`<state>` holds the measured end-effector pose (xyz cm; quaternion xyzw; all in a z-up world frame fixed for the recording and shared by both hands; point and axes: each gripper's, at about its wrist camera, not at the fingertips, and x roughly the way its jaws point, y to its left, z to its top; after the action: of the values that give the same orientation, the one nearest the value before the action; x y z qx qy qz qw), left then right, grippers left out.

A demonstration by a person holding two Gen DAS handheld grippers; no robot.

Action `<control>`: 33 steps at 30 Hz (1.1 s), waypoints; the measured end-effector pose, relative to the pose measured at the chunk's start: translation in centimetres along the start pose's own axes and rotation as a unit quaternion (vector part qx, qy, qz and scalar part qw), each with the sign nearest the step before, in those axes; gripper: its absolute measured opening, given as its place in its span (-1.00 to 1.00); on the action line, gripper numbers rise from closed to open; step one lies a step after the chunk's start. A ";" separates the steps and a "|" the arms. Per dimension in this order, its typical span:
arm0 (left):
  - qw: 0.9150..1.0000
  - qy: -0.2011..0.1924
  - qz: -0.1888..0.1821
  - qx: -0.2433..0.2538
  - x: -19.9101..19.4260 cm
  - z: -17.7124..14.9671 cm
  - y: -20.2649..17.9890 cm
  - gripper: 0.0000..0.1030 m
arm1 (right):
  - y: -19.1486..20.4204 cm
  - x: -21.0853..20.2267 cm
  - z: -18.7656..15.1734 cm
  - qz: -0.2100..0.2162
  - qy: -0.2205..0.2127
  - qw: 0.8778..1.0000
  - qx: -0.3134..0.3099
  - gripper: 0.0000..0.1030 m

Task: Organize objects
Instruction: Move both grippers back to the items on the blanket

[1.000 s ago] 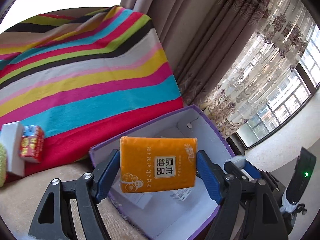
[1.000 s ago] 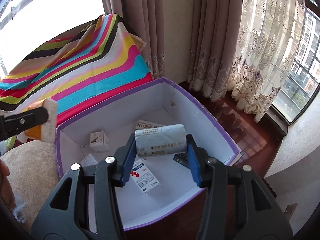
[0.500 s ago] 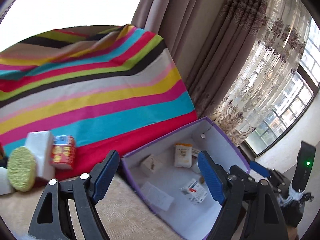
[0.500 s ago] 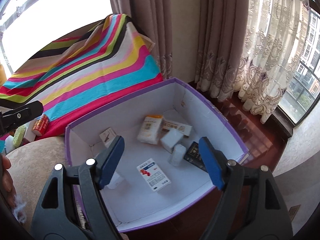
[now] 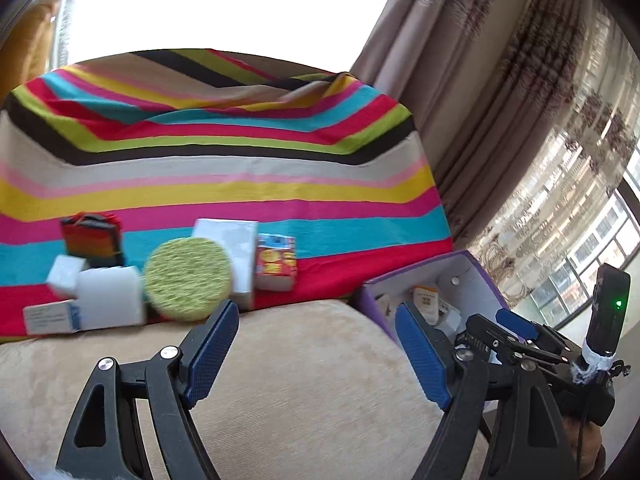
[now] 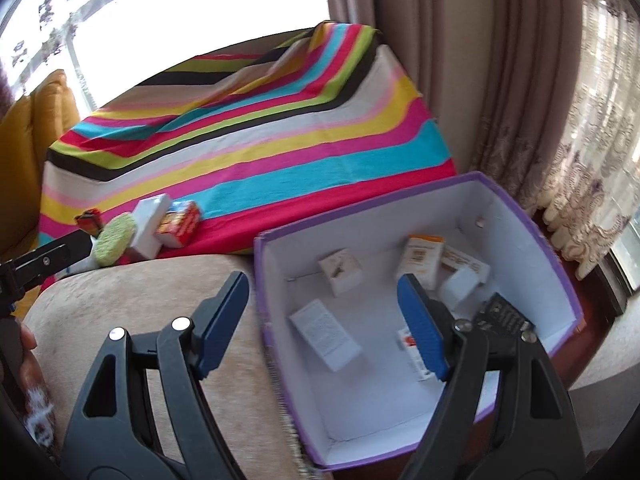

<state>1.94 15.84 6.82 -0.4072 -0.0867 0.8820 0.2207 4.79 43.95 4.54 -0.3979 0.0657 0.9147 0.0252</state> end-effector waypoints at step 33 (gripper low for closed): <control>0.990 0.056 0.100 -0.080 -2.7 -0.2 15.7 0.60 | 14.4 3.6 -0.2 0.078 0.046 0.987 -0.135 0.61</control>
<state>-1.37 0.70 3.34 -0.4790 -0.1036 0.8656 0.1029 1.05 29.62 3.19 -0.4325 -0.0267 0.8953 -0.1035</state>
